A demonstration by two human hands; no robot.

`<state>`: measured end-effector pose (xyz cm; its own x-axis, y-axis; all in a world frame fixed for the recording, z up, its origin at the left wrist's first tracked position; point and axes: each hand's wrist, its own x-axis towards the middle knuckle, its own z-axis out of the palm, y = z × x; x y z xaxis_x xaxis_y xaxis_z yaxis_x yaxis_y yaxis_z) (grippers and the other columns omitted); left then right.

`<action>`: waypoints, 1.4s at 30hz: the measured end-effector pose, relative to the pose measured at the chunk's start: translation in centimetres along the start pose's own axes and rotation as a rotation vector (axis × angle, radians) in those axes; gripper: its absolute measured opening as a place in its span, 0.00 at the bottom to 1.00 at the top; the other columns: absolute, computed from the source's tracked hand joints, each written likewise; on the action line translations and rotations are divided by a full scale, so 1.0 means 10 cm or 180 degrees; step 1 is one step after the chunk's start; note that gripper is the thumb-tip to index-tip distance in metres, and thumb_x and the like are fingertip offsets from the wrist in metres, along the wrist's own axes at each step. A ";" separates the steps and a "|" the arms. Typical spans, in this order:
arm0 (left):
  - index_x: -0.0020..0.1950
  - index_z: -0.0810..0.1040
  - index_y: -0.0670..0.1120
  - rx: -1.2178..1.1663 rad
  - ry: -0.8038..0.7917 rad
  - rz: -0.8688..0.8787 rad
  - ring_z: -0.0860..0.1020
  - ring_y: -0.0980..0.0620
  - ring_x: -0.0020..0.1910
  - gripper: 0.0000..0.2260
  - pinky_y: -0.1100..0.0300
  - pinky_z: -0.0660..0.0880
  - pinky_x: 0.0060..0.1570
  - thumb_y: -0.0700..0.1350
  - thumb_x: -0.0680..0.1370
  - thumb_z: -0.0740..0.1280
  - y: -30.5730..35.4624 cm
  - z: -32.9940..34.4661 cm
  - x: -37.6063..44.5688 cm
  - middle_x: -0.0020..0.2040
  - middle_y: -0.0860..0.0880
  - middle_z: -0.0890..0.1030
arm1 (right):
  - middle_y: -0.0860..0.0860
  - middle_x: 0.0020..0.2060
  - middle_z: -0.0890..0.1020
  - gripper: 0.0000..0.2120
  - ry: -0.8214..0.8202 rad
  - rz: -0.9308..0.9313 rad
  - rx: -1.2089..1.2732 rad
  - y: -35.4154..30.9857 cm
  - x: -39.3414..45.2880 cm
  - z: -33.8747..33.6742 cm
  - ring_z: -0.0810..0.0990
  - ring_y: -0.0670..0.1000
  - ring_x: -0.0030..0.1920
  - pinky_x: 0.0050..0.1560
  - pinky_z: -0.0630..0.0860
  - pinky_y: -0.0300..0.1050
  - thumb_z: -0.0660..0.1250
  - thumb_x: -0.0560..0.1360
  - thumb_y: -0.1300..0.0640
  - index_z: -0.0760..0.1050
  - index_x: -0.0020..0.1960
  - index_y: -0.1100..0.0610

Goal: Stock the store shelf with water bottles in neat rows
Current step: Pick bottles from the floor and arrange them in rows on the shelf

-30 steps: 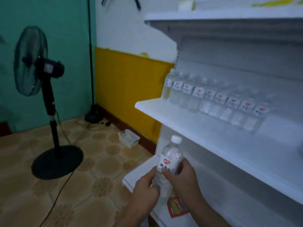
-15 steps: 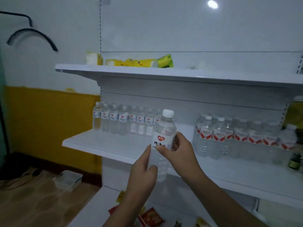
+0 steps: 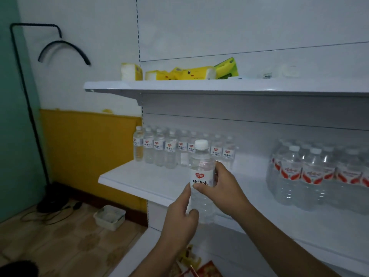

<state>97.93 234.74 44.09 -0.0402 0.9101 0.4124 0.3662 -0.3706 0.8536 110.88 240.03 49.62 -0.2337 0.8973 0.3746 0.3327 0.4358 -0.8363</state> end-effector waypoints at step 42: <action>0.70 0.71 0.44 0.2223 -0.0808 -0.0620 0.66 0.46 0.68 0.29 0.58 0.63 0.66 0.60 0.75 0.65 -1.91 -0.18 1.96 0.70 0.44 0.70 | 0.58 0.63 0.71 0.26 0.1219 0.0143 0.0191 1.91 3.54 1.57 0.76 0.56 0.62 0.64 0.73 0.48 0.74 0.72 0.63 0.71 0.67 0.61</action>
<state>88.50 259.28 36.44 0.0196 0.9929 0.1172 0.8801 -0.0728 0.4692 94.67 279.01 40.59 0.1417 0.8817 0.4500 0.2781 0.4008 -0.8729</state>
